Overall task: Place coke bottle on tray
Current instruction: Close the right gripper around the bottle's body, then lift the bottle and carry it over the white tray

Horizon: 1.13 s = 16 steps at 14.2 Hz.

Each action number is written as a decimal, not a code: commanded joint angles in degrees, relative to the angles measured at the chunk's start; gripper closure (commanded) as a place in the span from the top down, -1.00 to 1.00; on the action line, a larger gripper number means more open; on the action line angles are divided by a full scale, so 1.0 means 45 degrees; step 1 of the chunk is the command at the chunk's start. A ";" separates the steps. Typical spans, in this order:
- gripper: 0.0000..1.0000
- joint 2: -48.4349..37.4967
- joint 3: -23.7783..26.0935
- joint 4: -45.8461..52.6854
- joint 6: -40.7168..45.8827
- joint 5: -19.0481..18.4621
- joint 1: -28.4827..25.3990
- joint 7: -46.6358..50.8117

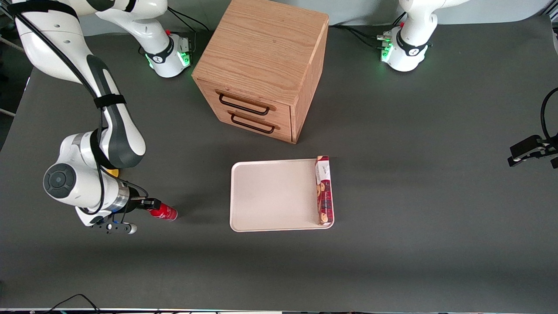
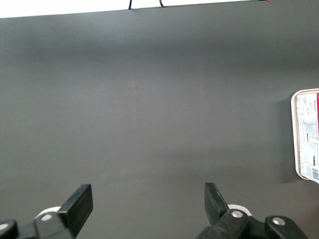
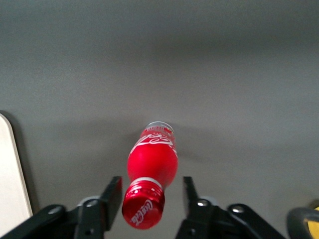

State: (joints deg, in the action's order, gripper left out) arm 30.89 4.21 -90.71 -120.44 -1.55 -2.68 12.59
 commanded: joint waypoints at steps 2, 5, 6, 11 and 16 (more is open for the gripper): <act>-1.00 -0.0105 0.0021 -0.0058 -0.0208 -0.0280 -0.0089 0.0386; -1.00 -0.0339 0.0040 0.0117 -0.0071 -0.0280 -0.0089 0.0405; -1.00 -0.0475 0.0137 0.0485 0.0413 -0.0280 -0.0089 0.0424; -1.00 -0.0555 0.0840 0.3589 0.4004 -0.0222 -0.0458 0.1318; -1.00 -0.0243 0.2148 0.4415 0.5086 -0.0163 -0.1901 0.6137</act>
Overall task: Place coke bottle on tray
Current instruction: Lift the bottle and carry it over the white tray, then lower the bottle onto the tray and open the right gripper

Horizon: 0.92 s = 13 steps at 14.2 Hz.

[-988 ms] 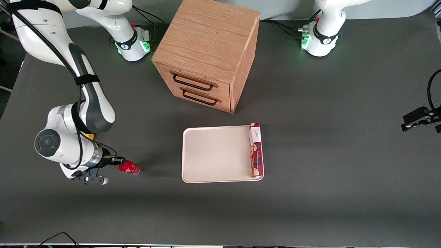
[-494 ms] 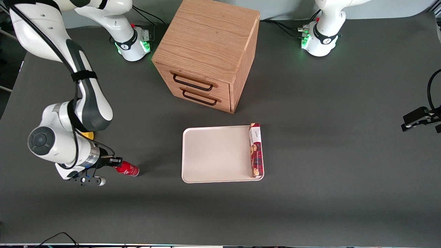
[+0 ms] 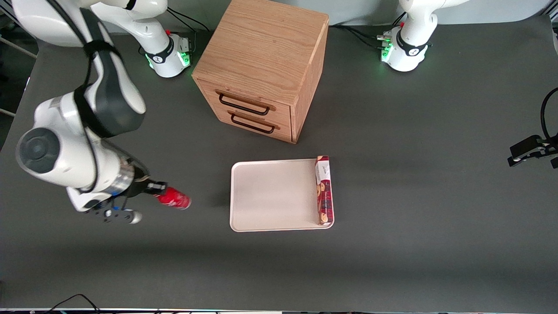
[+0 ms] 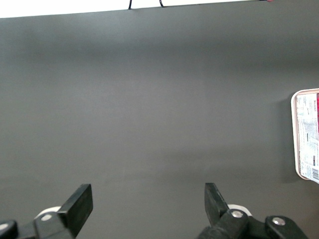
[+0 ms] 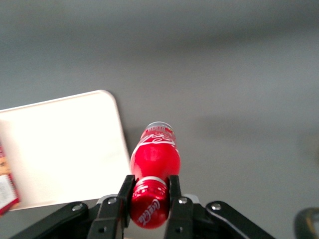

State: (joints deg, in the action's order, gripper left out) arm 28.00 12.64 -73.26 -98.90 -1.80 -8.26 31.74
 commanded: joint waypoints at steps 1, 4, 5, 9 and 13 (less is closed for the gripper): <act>-1.00 0.0611 0.0297 0.0519 0.0260 -0.0089 -0.0934 0.2665; -1.00 0.1528 0.0627 0.0422 -0.0167 -0.0146 -0.1327 0.4367; -1.00 0.1860 0.0784 0.0363 -0.0557 -0.0167 -0.1444 0.4914; -1.00 0.2468 0.0864 -0.0124 -0.1594 -0.0613 -0.1990 0.5895; -0.45 0.2508 0.0864 -0.1043 -0.2455 -0.1240 -0.2090 0.6286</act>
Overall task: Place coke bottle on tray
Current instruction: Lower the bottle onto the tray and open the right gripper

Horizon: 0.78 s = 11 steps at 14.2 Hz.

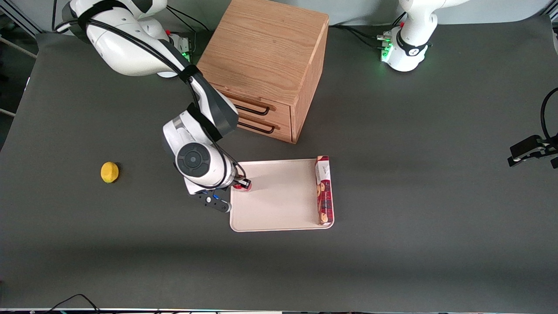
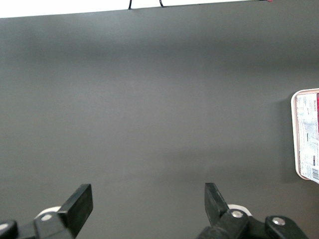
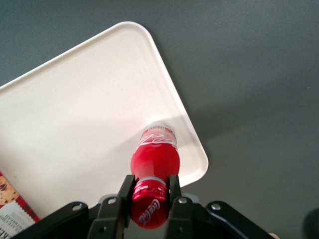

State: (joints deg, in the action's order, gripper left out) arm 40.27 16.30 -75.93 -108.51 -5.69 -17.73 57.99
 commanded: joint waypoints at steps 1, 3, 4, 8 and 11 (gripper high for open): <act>0.94 -0.0237 0.0050 -0.0470 -0.0339 -0.0396 0.0054 0.0589; 1.00 -0.0431 0.0050 -0.0392 -0.0320 -0.0377 0.0152 0.0532; 1.00 -0.0722 0.0050 -0.0372 -0.0204 -0.0396 0.0210 0.0474; 1.00 -0.2926 0.0050 -0.0236 0.1161 -0.0377 0.1262 -0.1142; 1.00 -0.4840 -0.0124 -0.0274 0.3051 -0.0319 0.2219 -0.3444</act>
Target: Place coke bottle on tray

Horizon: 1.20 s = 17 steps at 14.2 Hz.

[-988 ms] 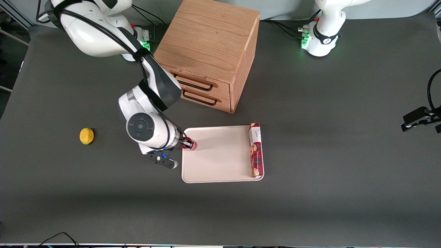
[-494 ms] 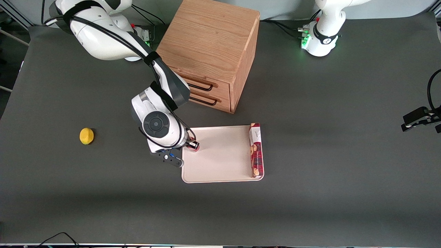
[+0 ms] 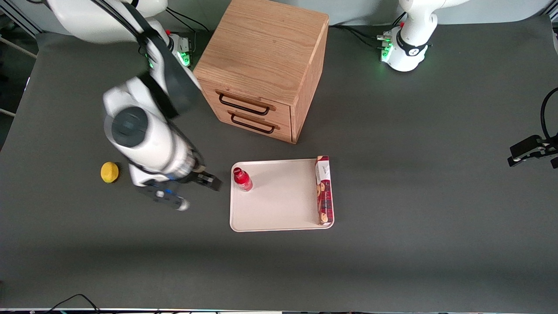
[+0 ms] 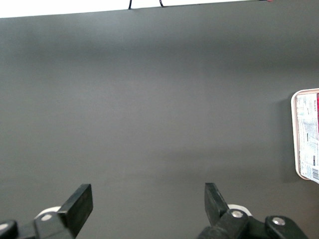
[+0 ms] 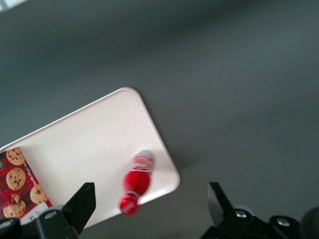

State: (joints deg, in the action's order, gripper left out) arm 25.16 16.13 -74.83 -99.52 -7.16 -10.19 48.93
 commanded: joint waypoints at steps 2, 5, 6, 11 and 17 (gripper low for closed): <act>1.00 -0.2540 -0.0224 -0.0792 0.2286 0.0087 0.1380 -0.3092; 1.00 -0.4103 -0.1782 -0.2563 0.2040 0.0262 0.1678 -0.5633; 1.00 -0.4552 -0.2155 -0.3305 0.1554 0.0418 0.1697 -0.6142; 1.00 -0.5534 -0.3678 -0.5131 0.0064 0.1255 0.1698 -0.7553; 1.00 -0.5495 -0.4150 -0.4934 0.0279 0.1845 0.1600 -0.7632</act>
State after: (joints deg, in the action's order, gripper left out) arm 1.52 -1.84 -96.24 -98.22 -0.02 -2.34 15.80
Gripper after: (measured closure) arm 0.000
